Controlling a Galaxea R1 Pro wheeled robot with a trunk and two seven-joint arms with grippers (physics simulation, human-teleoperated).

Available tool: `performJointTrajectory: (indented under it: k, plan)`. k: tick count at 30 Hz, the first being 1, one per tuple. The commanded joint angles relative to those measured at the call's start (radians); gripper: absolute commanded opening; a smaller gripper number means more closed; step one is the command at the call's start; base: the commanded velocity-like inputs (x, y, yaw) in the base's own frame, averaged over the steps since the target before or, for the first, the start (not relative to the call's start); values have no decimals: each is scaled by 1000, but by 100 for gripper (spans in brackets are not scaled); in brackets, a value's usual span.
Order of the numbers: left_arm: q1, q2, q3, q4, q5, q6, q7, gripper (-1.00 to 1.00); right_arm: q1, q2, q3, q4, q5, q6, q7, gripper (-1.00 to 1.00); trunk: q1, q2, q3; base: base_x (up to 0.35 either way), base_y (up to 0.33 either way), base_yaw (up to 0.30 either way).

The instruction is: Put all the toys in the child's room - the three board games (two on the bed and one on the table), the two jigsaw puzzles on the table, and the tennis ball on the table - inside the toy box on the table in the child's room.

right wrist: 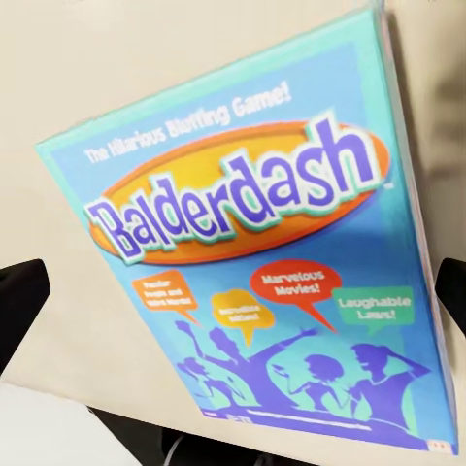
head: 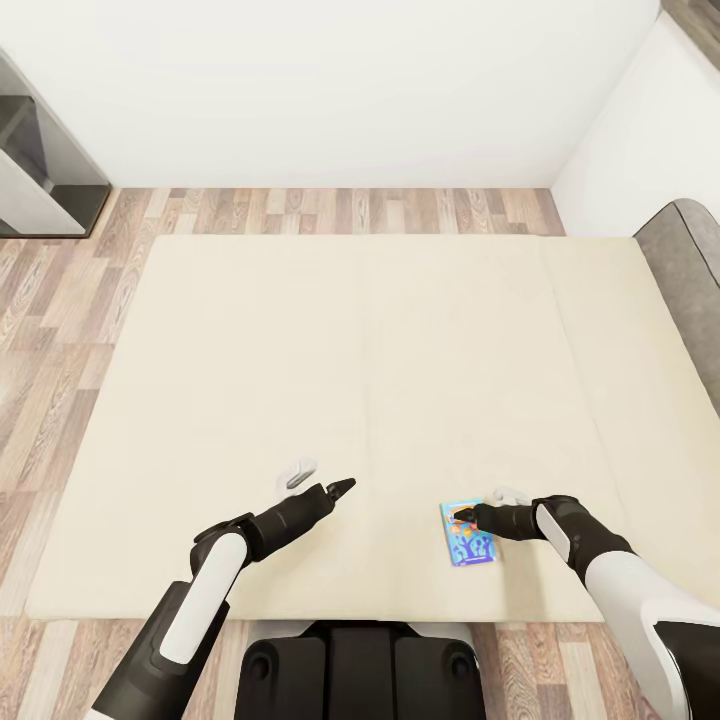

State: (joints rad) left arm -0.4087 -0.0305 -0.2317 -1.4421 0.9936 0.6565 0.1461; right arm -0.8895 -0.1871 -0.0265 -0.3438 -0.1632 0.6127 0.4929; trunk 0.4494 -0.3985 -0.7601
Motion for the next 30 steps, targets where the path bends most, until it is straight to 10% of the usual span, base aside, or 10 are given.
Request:
performJointTrajectory:
  k: [1,30]
  plan:
    - [0,0,0,-1,11,3,9,100,0,0,-3,-1,-7,9,-1,100,1,-2,-1,0,6,0]
    - [0,0,0,-1,11,3,9,100,0,0,-3,-1,-8,9,1,100,1,-2,-1,0,65,0]
